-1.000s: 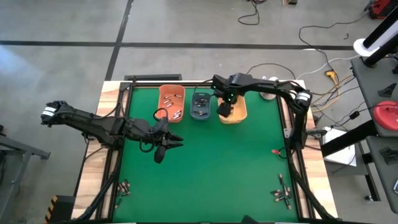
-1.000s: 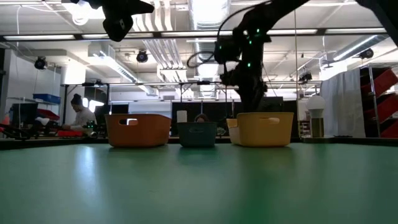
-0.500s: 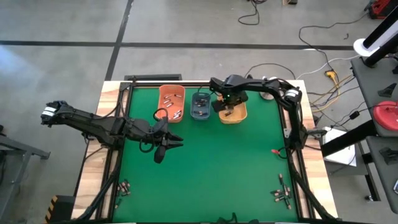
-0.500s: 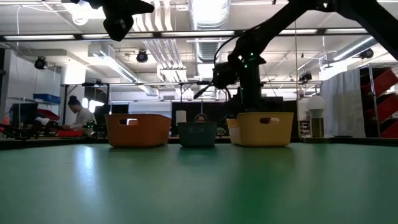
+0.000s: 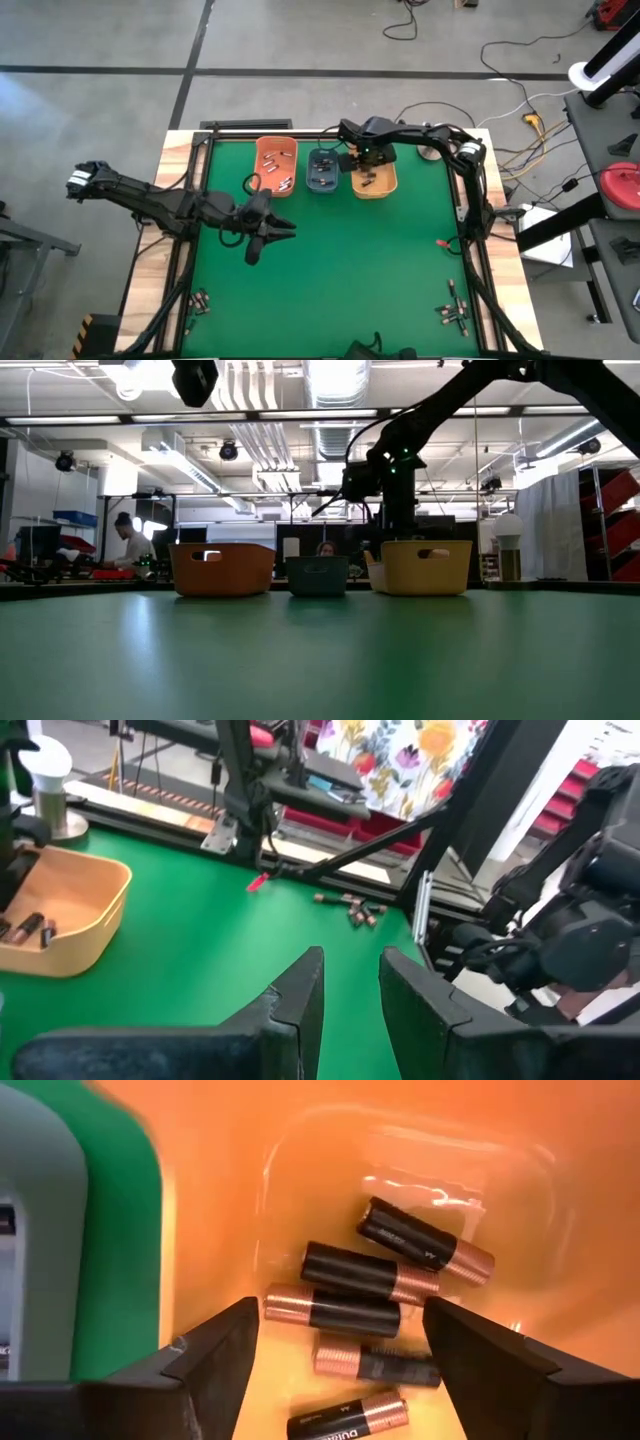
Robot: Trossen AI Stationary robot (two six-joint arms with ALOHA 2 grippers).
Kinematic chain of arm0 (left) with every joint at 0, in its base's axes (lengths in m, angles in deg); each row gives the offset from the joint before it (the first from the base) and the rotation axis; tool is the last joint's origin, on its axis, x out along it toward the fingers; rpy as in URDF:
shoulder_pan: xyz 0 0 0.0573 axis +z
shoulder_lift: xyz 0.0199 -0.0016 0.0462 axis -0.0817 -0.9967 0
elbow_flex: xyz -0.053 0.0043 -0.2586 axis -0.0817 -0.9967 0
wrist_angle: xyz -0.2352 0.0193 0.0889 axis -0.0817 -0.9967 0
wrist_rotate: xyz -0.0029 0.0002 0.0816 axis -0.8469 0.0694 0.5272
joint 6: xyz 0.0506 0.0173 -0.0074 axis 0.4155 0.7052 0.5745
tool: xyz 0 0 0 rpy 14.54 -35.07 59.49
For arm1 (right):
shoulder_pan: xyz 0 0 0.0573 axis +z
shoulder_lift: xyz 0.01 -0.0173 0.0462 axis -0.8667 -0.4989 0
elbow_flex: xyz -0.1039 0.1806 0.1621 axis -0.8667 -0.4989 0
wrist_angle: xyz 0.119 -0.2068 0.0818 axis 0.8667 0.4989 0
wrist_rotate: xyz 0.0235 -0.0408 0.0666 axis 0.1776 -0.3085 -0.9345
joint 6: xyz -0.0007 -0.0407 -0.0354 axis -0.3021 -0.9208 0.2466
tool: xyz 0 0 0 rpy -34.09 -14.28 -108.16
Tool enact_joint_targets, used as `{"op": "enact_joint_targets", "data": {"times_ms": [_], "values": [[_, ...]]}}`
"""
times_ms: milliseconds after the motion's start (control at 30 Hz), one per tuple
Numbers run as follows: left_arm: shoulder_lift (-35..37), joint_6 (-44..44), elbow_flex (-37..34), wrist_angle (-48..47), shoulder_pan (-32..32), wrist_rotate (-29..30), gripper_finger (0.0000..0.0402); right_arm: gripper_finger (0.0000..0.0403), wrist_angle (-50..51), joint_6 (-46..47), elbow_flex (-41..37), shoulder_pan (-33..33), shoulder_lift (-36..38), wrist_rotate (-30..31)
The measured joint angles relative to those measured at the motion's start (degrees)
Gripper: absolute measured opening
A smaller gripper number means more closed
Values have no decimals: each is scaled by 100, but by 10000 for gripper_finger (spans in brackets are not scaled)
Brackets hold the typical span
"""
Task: Sort batteries
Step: Put the large black battery into the yellow bin
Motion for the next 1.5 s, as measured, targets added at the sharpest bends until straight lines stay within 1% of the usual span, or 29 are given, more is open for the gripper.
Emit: {"op": "enact_joint_targets", "data": {"times_ms": [167,300,467,567,667,767,933,1100,1300,1400,1500], "values": [[20,2,0,107,-74,2,80,297,-7,3,1,-9,42,17],[94,-17,0,120,-142,2,80,305,52,-272,163,6,310,19],[186,-15,0,119,-191,4,80,302,201,-576,323,267,1097,82],[186,29,0,115,-191,6,80,296,324,-741,323,705,1720,192],[188,148,0,113,-191,11,80,291,670,-1041,323,1370,2243,503],[188,291,0,113,-189,32,80,292,1194,-1142,321,2229,2617,742],[188,405,0,111,-187,176,80,315,2379,-437,306,3769,3056,728],[188,533,0,92,-187,279,80,345,3648,-129,77,5279,3286,764],[188,584,0,-12,-187,310,80,363,3493,-52,-740,6793,3492,437],[188,558,0,-133,-187,315,80,364,3295,172,-1285,7416,3408,42],[188,470,0,-270,-187,313,80,364,2765,452,-1856,7894,3374,-397]]}}
